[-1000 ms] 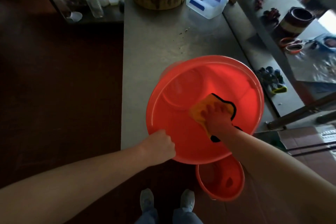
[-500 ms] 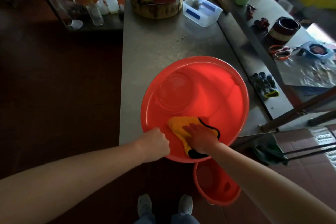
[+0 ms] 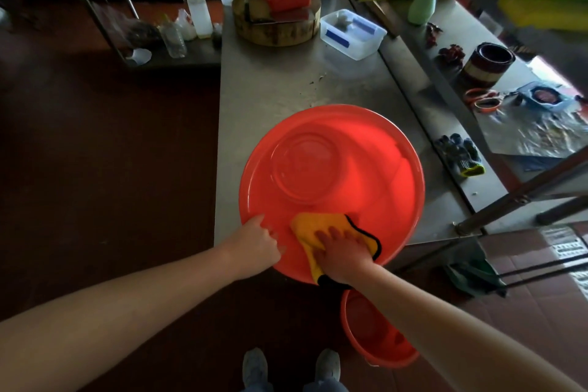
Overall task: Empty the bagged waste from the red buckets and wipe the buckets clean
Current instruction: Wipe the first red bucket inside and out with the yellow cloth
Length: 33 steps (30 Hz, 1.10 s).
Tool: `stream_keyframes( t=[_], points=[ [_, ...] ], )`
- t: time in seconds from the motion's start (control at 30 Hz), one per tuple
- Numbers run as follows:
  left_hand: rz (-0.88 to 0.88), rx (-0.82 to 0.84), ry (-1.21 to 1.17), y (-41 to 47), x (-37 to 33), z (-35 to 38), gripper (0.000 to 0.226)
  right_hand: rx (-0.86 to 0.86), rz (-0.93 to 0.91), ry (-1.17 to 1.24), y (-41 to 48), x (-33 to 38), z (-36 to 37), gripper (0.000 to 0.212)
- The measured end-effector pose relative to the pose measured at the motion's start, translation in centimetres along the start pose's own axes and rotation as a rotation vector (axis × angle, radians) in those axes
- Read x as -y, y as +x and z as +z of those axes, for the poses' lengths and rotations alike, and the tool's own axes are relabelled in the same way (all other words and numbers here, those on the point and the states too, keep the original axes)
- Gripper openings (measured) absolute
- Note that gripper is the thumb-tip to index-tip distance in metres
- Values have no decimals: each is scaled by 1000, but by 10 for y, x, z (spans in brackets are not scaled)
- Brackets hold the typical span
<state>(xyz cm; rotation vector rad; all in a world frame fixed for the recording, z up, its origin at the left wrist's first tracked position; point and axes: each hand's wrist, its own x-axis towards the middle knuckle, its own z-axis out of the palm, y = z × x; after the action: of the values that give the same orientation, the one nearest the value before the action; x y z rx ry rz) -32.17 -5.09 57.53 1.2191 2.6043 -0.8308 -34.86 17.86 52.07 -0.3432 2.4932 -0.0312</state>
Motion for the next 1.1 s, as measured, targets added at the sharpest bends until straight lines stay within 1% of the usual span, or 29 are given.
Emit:
stream_keyframes(
  t=[0.1, 0.17, 0.27, 0.37, 0.47, 0.57, 0.67, 0.77, 0.83, 0.9, 1.03, 1.1],
  points=[
    [-23, -47, -46, -9, 2, 6, 46, 0, -30, 57, -7, 16, -2, 57],
    [-34, -88, -55, -16, 2, 9, 44, -3, -48, 24, -9, 15, -5, 56],
    [-47, -129, -63, -23, 1, 13, 43, -22, -46, -170, -6, -5, -12, 54],
    [-39, -184, -47, -26, 1, 13, 43, -100, 2, -402, 2, -39, -25, 52],
    [-34, -173, -43, -24, -1, 10, 42, -126, 83, -482, 10, -54, -31, 49],
    [-30, -173, -28, -22, 1, 9, 40, -140, 114, -422, 8, -42, -20, 50],
    [-16, -180, -15, -22, 1, 9, 35, -112, 109, -198, -6, -10, 5, 55],
    [6, -159, 6, -19, -1, 8, 31, -89, 64, 58, -21, 28, 22, 57],
    [6, -153, -9, -21, 2, 10, 30, -76, 35, 114, -23, 36, 23, 58],
    [5, -163, -39, -26, 8, 14, 30, -60, 9, 67, -20, 31, 16, 57],
    [25, -185, -34, -32, 20, 16, 31, -117, 66, -239, -8, -2, 0, 51],
    [42, -182, -14, -31, 23, 13, 28, -149, 80, -297, -1, -15, -2, 48]
  ],
)
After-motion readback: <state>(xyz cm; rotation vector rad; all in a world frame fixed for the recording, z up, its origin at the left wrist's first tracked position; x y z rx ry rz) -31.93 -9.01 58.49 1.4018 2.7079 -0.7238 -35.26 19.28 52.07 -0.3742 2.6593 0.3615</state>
